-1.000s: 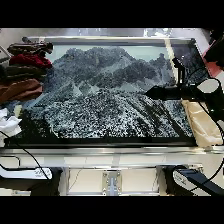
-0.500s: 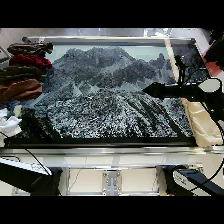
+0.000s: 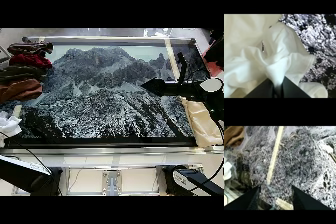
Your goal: Fold the shirts.
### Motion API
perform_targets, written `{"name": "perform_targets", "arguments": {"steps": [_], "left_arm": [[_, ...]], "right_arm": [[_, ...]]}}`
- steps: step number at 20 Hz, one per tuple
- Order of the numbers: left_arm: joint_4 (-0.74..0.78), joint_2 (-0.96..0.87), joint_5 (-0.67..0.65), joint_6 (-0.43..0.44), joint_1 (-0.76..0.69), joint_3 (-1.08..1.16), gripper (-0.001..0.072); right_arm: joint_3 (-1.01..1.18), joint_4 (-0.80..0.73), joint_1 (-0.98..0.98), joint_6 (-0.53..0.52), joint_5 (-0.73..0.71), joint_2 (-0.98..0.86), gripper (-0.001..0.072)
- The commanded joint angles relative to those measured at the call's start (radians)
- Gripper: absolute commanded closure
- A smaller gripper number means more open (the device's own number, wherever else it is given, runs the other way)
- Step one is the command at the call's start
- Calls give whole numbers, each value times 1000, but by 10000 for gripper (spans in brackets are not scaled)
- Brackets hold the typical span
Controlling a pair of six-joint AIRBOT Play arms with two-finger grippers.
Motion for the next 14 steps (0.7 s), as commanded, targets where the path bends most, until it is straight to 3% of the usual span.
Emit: {"name": "perform_targets", "arguments": {"steps": [1, 3, 7, 10, 14], "left_arm": [[-40, 24, -116, 14, -6, 0, 695], [-200, 109, -133, 34, -30, 0, 695], [-781, 339, -201, 185, -178, 0, 695], [-832, 457, -234, 187, -409, 0, 695], [-824, 472, -266, 187, -787, 0, 695]], "right_arm": [[24, 35, -2, -1, -41, 1, 271], [86, 35, -2, -4, -29, 1, 271], [287, -57, -2, -8, 34, 1, 272], [471, -137, -2, -6, 155, 1, 273], [681, -224, -2, 1, 321, 3, 277]]}}
